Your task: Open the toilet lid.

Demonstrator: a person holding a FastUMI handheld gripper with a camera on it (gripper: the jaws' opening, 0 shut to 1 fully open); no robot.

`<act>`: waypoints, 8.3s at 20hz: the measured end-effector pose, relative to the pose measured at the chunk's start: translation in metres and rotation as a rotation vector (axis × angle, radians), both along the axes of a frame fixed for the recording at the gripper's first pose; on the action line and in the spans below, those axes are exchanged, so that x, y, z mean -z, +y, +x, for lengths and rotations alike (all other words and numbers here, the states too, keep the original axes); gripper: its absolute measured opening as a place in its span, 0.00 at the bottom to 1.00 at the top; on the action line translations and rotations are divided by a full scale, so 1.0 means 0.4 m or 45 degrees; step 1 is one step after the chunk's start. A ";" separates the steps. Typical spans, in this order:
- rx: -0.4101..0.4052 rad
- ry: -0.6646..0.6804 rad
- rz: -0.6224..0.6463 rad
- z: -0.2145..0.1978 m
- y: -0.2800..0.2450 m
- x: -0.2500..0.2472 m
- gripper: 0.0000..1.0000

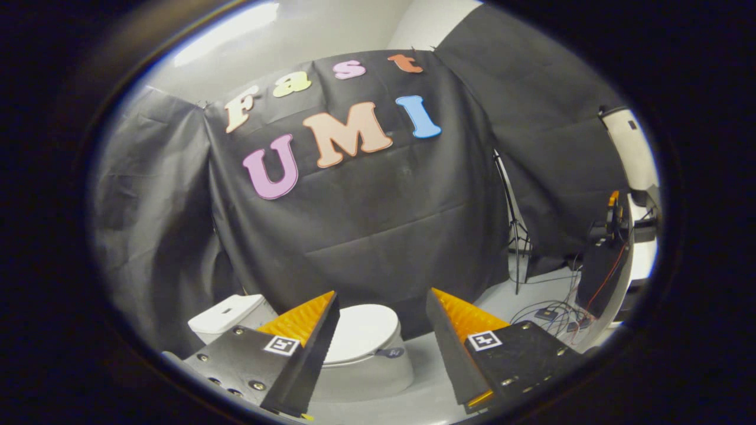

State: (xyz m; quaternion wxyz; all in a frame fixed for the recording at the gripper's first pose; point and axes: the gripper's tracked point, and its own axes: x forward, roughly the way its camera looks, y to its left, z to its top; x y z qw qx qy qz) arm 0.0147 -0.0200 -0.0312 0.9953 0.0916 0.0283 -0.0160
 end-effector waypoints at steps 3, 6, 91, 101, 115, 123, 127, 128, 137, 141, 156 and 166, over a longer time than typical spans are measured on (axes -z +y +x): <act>-0.042 -0.027 0.076 0.029 0.019 0.010 0.88; -0.056 -0.073 0.197 0.074 0.032 0.034 0.87; -0.296 0.099 0.018 0.472 0.941 0.015 0.09; -0.408 0.083 -0.130 0.443 1.129 0.019 0.10; -0.615 0.112 -0.247 0.407 1.363 0.074 0.10; -0.645 0.130 -0.280 0.392 1.429 0.102 0.10; -0.668 0.134 -0.285 0.385 1.443 0.108 0.09; -0.674 0.137 -0.292 0.382 1.448 0.111 0.10; -0.693 0.145 -0.327 0.386 1.463 0.141 0.15; -0.715 0.165 -0.292 0.385 1.453 0.140 0.28; -0.680 -0.168 -0.210 0.331 1.332 -0.143 0.95; -0.232 -0.311 -0.354 0.308 0.880 -0.355 0.95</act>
